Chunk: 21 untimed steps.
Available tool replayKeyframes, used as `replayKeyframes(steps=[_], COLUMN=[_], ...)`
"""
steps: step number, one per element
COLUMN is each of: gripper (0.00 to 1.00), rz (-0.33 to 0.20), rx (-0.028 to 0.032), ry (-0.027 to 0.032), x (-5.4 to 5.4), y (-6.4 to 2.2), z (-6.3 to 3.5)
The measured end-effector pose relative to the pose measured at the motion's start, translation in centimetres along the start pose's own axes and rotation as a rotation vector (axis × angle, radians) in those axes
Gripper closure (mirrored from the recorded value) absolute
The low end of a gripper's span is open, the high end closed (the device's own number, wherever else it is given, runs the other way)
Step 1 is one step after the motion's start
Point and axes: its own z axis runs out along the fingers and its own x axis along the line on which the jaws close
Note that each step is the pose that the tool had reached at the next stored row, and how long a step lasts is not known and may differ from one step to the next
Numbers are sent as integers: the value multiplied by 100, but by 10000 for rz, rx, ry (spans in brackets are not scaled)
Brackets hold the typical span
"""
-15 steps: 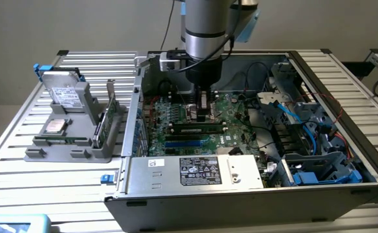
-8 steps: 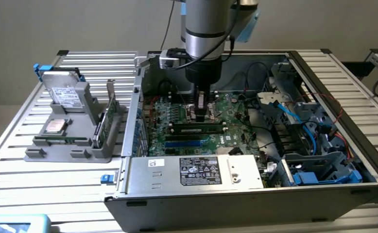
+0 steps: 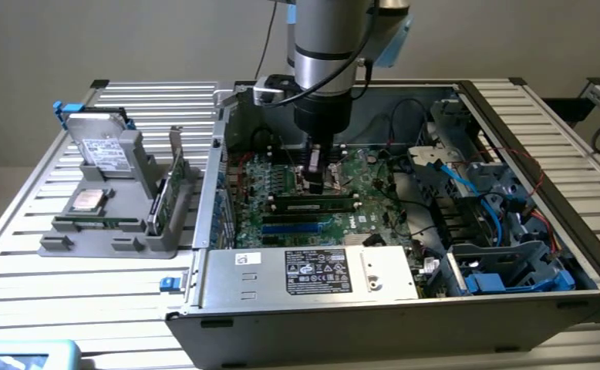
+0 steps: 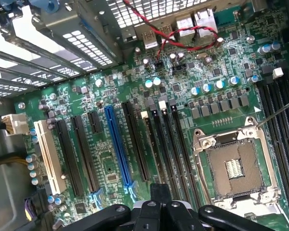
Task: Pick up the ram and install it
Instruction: 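Press down the ram until it locks into place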
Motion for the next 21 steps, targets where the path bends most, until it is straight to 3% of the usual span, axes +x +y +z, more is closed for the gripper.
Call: replayKeyframes(steps=[5,21], gripper=[89,89], rz=[546,2579], rx=[-21,-166], ry=[5,45], x=[0,-1], y=[0,0], z=[0,1])
